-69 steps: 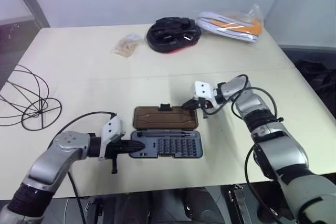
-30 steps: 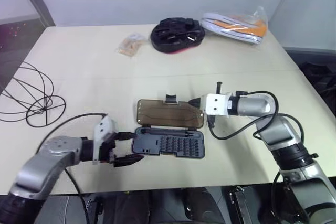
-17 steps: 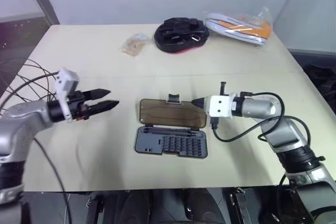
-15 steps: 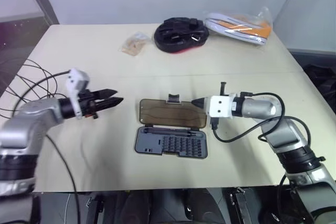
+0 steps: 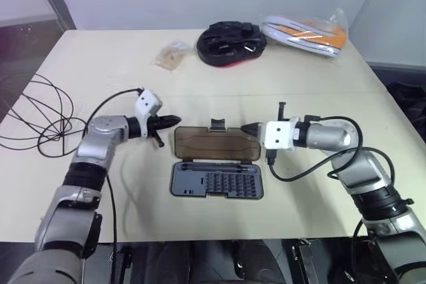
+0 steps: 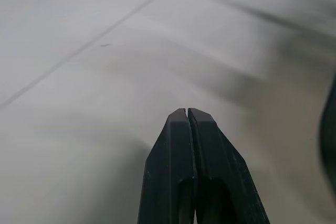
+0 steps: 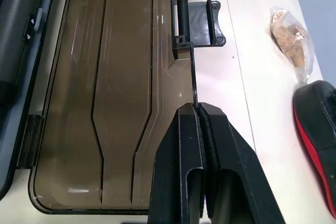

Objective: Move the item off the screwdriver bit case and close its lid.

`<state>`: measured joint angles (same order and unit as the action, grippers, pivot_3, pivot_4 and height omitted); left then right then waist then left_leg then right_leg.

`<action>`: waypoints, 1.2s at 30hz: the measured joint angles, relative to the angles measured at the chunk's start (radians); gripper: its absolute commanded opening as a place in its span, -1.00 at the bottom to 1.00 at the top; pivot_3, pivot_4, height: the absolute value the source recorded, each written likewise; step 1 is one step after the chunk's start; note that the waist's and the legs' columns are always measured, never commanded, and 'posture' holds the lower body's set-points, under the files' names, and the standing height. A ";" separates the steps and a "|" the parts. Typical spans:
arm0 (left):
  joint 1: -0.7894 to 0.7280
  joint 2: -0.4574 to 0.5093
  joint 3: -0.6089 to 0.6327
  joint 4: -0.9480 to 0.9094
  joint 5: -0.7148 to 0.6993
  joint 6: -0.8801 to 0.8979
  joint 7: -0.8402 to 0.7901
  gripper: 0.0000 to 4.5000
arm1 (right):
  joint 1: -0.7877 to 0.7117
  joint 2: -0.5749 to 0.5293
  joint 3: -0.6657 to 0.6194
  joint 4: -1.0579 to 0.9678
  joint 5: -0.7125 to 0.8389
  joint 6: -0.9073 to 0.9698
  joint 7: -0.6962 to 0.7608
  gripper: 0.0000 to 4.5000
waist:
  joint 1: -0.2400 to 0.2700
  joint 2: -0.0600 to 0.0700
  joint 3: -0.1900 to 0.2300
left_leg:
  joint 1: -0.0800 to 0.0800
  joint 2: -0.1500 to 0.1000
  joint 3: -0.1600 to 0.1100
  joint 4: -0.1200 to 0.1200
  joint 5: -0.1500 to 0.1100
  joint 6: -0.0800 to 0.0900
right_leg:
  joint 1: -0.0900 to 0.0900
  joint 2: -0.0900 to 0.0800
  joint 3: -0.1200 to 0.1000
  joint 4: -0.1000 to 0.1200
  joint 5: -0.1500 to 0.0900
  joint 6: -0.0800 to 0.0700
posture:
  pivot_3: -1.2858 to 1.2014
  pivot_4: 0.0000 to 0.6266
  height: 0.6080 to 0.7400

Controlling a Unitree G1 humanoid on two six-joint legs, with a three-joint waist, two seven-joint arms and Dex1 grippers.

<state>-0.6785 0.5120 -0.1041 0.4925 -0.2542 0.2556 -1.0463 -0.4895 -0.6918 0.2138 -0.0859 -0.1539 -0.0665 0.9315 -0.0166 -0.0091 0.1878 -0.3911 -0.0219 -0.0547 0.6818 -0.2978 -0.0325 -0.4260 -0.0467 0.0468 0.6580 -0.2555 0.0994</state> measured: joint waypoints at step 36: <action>0.033 0.093 -0.067 -0.462 -0.133 0.238 -0.358 -1.00 | 0.601 -0.334 -0.679 -0.631 0.801 0.794 0.337 0.30 | -0.002 0.000 0.000 | 0.003 0.003 -0.002 0.000 -0.002 0.004 | 0.007 0.000 -0.002 -0.005 0.000 0.001 | 0.03 -0.52 1.00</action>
<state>-0.6458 0.6052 -0.1714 0.0309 -0.3872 0.4932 -1.4045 0.1111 -1.0261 -0.4656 -0.7171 0.6473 0.7278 1.2680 -0.0188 -0.0096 0.1879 -0.3884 -0.0185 -0.0567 0.6820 -0.2998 -0.0289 -0.4186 -0.0464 0.0451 0.6531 -0.2556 0.1000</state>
